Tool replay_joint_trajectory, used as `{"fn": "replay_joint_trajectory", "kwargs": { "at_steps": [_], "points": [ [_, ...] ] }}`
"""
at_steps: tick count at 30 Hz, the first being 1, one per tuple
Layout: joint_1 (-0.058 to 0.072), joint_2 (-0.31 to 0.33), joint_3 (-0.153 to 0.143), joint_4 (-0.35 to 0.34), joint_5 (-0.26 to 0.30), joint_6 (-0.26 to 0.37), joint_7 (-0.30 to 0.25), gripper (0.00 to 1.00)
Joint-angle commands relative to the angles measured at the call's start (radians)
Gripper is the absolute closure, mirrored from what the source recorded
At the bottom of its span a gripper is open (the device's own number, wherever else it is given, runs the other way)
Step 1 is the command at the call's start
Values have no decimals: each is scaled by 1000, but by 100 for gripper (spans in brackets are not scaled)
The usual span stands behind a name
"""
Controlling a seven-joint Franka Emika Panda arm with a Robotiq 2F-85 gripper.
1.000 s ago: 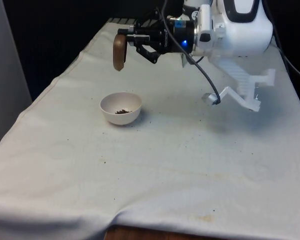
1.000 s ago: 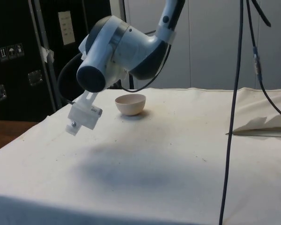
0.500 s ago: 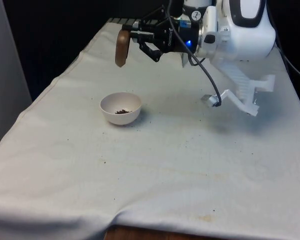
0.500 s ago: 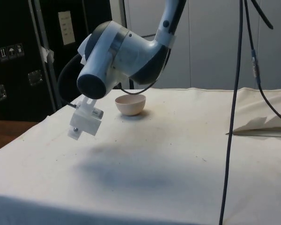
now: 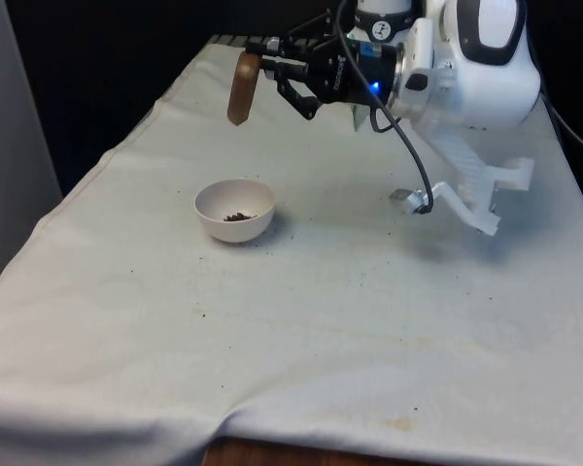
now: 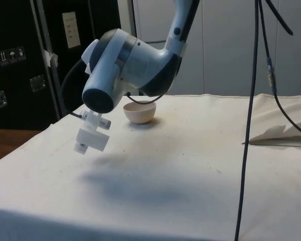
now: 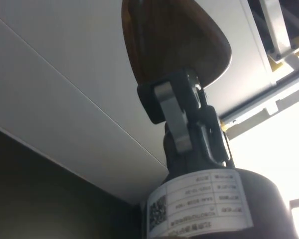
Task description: Pour the coffee beans from the cup into the bowl.
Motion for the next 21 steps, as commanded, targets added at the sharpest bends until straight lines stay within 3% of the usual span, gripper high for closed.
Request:
{"fn": "replay_joint_trajectory", "kwargs": {
  "at_steps": [1,21],
  "points": [
    [5,12,-2,11,-5,-13,-2,99],
    [0,19,3,15,-7,-27,-1,99]
  ]
}}
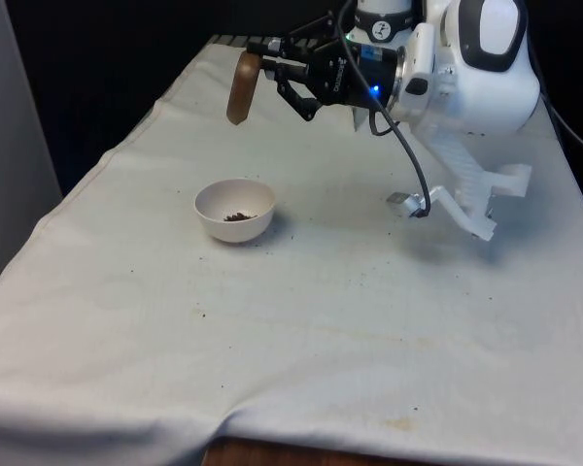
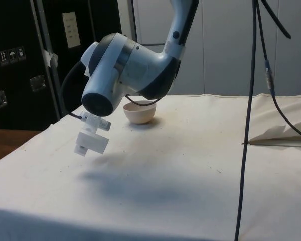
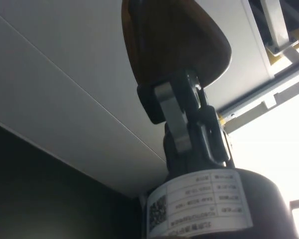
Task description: Pour the coffee beans from the cup into the bowl.
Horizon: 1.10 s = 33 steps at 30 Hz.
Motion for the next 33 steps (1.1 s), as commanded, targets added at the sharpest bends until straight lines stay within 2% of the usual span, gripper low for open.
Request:
{"fn": "replay_joint_trajectory", "kwargs": {
  "at_steps": [1,20,26,27,28,33],
  "points": [
    [0,1,0,1,0,0,-1,99],
    [-1,9,4,11,1,1,-1,99],
    [-9,-1,12,14,22,20,3,99],
    [-3,5,6,16,14,7,4,99],
    [-9,-2,13,15,26,23,2,99],
    [-13,-8,13,24,38,47,0,99]
  ]
}}
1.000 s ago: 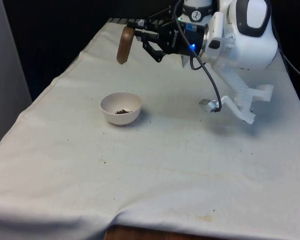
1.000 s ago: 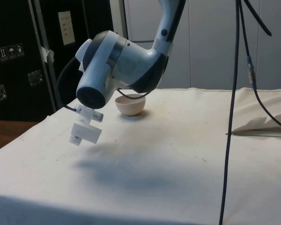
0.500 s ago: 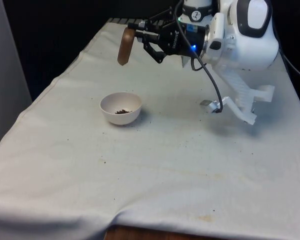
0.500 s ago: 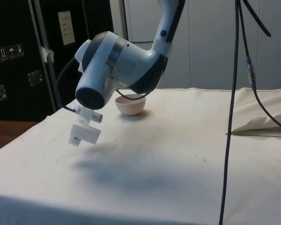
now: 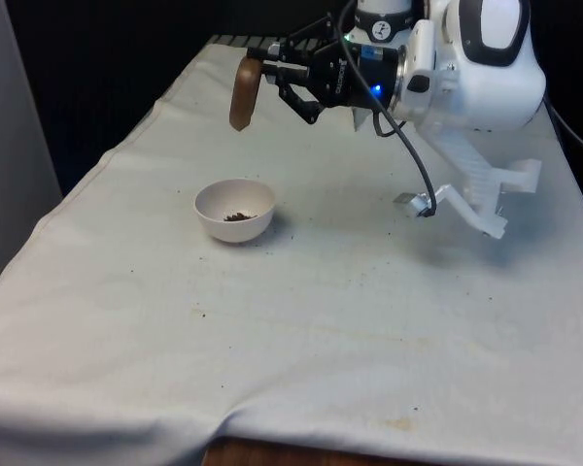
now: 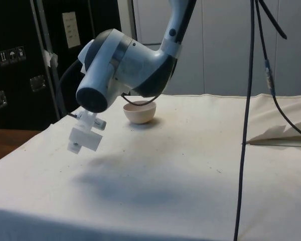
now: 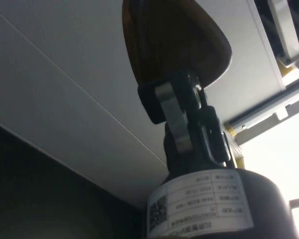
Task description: Pour the coffee beans from the cup into the bowl.
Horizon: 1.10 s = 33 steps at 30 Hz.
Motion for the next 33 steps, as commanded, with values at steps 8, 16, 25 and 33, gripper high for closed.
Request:
{"fn": "replay_joint_trajectory", "kwargs": {
  "at_steps": [8,16,25,33],
  "points": [
    [-12,-29,6,7,26,42,-6,99],
    [-17,-48,6,8,42,67,-8,99],
    [-23,-64,5,10,73,112,-4,99],
    [-33,-68,6,15,98,152,0,99]
  ]
}}
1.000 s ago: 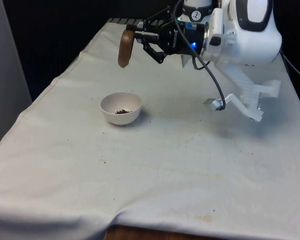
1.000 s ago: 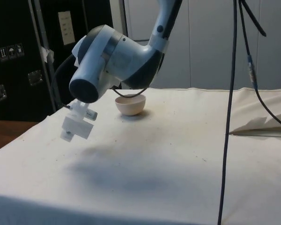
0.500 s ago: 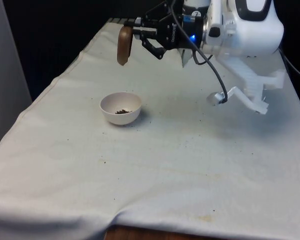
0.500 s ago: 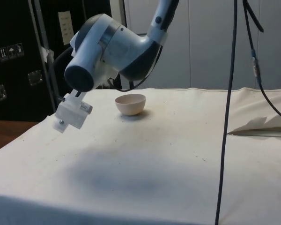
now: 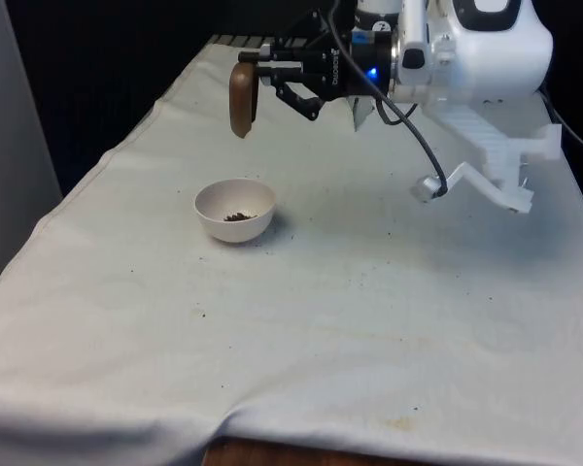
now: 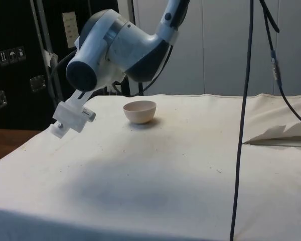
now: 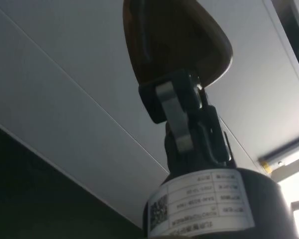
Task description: Pour the coffee beans from the cup into the bowl.
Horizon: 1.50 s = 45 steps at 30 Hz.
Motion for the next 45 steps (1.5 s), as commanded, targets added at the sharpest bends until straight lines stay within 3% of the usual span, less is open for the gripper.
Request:
{"fn": "replay_joint_trajectory", "kwargs": {
  "at_steps": [1,7,8,10,15,16,17,23,24,25,33,34,35,41,42,43,45],
  "points": [
    [-9,-6,5,-1,12,24,-1,99],
    [-16,-8,6,5,33,56,1,99],
    [-7,-1,0,7,21,33,2,99],
    [-19,-9,6,6,38,66,1,99],
    [-24,-11,5,9,60,93,3,99],
    [-16,-4,0,13,53,74,4,99],
    [-25,-11,5,10,63,96,3,99],
    [-31,-13,5,13,87,127,3,99],
    [-24,-7,0,17,81,111,4,99],
    [-32,-14,5,14,91,131,3,99],
    [-40,-18,5,16,124,173,2,99],
    [-32,-13,0,18,114,154,5,99],
    [-41,-19,4,16,128,177,2,99],
    [-47,-22,4,17,152,209,1,99],
    [-39,-17,-1,20,143,191,5,99],
    [-48,-23,4,18,156,214,1,99],
    [-49,-24,4,18,164,224,1,99]
  ]
}}
